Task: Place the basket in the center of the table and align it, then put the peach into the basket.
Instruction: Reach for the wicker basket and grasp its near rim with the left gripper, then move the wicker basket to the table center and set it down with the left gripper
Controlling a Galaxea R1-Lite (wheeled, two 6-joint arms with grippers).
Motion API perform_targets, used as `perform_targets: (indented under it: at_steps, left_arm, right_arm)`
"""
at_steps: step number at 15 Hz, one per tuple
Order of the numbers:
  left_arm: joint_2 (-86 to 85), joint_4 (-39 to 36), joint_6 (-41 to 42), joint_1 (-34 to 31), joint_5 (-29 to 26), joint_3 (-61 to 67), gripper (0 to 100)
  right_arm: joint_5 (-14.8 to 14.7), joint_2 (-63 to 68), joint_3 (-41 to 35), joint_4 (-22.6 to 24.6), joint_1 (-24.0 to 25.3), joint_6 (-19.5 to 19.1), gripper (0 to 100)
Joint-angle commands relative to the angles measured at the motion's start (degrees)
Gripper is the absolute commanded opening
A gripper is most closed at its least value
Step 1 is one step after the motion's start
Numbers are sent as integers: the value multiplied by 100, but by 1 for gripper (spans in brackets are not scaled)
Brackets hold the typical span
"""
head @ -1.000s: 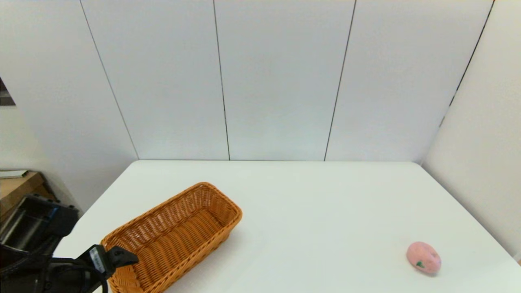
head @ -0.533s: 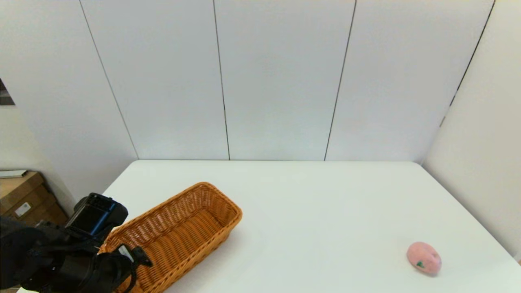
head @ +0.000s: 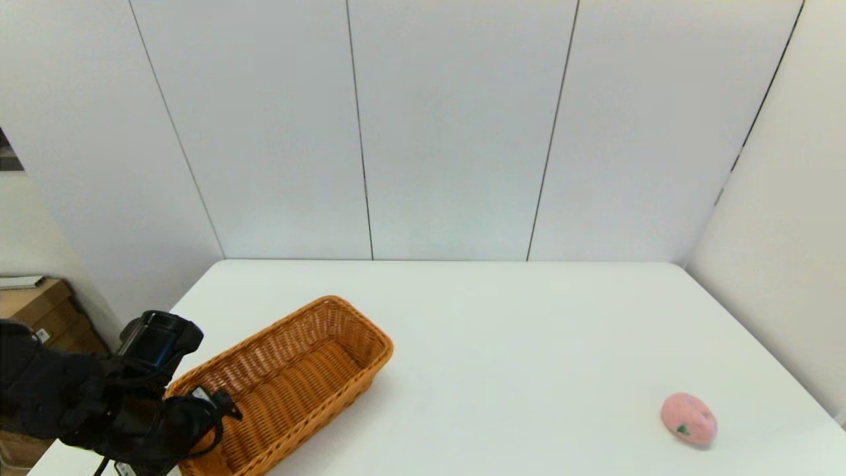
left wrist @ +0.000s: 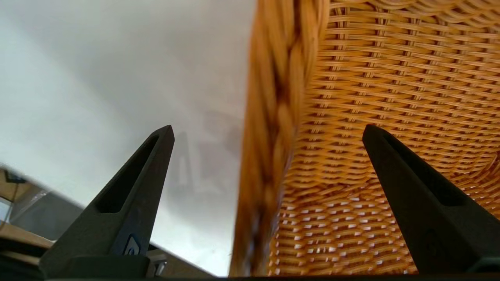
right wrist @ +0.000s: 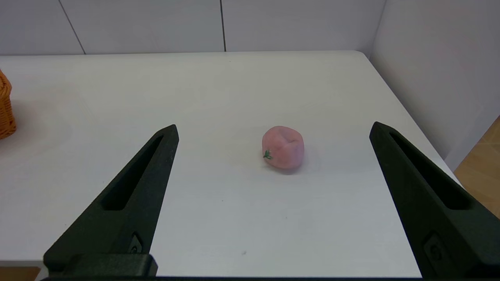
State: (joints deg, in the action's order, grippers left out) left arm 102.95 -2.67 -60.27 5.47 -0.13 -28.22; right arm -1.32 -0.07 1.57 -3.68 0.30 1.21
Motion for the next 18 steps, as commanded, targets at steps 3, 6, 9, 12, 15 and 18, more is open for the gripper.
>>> perform_targets:
  at_steps: [3,6,9,12,15,18]
  left_arm:
    - [331,-304,-20,-11,-48,1,0]
    - [349,-427,68,-2,-57,27,0]
    - [208,-445,147,-2,-57,-26,0]
    - [-267,-506,226,-2,-66,-34,0]
    - [-979,-577,771,121,-356,-149,0]
    - [-1014,-550,1026,683,-602,-421,0]
  right_arm:
    - [0,-1,1,-1,5,2,100]
    - [0,-1,1,-1,5,2,100]
    - [0,-1,1,-1,5,2,100]
    - [0,-1,1,-1,5,2,100]
    - [0,-1,1,-1,5,2,100]
    - [0,-1,1,-1,5,2,100]
